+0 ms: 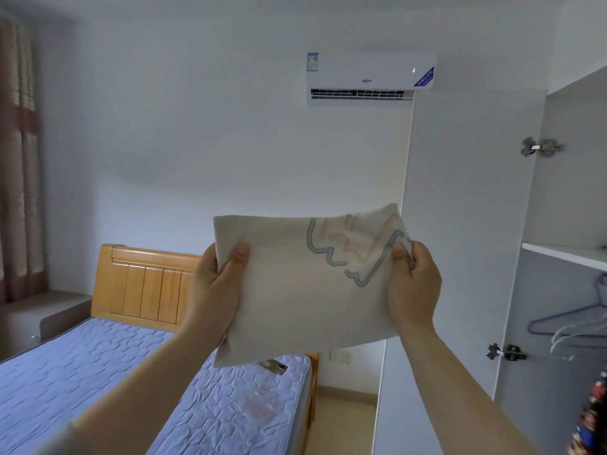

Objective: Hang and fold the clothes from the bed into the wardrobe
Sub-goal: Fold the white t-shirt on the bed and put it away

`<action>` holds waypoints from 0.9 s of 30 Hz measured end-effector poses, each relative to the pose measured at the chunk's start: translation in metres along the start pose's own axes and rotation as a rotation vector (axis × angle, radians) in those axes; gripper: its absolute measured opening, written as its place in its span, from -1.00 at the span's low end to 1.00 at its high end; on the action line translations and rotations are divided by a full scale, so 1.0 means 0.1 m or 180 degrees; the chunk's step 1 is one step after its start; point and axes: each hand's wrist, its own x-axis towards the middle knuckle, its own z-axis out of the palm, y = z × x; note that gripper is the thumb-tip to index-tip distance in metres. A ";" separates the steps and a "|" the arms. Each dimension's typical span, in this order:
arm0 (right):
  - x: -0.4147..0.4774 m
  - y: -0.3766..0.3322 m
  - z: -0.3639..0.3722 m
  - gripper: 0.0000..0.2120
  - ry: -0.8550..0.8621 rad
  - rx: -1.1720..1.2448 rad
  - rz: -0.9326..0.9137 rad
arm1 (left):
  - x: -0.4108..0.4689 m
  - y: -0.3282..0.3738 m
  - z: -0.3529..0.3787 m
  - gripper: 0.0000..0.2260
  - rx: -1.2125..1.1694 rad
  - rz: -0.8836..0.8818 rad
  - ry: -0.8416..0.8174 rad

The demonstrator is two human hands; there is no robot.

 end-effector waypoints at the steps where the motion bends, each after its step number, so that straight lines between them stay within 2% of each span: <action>1: 0.07 0.09 0.05 -0.63 0.0010 -0.0032 -0.0012 | 0.07 -0.08 0.07 -0.86 -0.0025 -0.0020 -0.0030; 6: 0.39 0.58 0.26 -0.63 0.0162 -0.0164 -0.0065 | 0.54 -0.59 0.45 -0.87 -0.0068 -0.0058 -0.0175; 14: 1.11 1.32 0.20 -0.64 0.0648 -0.0814 -0.0121 | 1.28 -1.35 1.56 -0.85 -0.0523 -0.0134 -0.0805; 21: 1.62 1.83 -0.38 -0.65 0.1171 -0.1607 -0.0016 | 1.42 -1.86 2.85 -0.84 -0.1059 -0.0419 -0.1415; 27: 2.05 2.07 -1.12 -0.64 0.1533 -0.2165 -0.0176 | 1.27 -1.91 3.98 -0.88 -0.1500 -0.0426 -0.1881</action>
